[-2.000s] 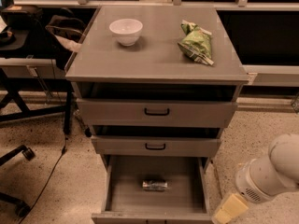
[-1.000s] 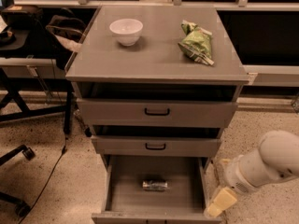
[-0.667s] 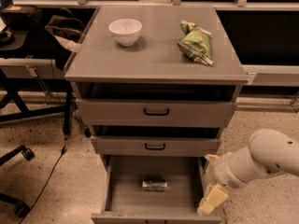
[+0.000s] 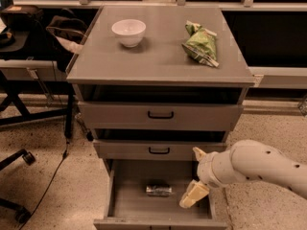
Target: Pick redbull can from bottom drawer and place on counter
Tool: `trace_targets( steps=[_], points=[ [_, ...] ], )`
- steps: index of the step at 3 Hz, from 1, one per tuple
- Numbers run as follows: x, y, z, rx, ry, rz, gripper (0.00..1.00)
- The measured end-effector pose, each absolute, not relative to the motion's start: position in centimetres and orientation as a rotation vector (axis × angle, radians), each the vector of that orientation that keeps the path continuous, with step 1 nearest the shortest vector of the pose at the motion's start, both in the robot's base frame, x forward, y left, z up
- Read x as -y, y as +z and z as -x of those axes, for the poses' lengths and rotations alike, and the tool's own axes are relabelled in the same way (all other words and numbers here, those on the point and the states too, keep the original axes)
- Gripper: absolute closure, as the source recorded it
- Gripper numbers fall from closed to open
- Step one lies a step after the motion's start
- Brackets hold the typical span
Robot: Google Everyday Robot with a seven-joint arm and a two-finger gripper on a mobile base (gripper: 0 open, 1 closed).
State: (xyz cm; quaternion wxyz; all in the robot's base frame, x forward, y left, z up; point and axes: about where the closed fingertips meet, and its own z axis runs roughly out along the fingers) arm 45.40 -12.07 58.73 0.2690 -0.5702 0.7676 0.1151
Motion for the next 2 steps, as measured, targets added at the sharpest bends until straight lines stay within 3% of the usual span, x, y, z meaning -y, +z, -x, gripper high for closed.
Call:
trace_targets(
  steps=[2],
  points=[
    [13.7, 56.1, -45.7, -2.065, 0.309, 1.484, 0.0]
  ],
)
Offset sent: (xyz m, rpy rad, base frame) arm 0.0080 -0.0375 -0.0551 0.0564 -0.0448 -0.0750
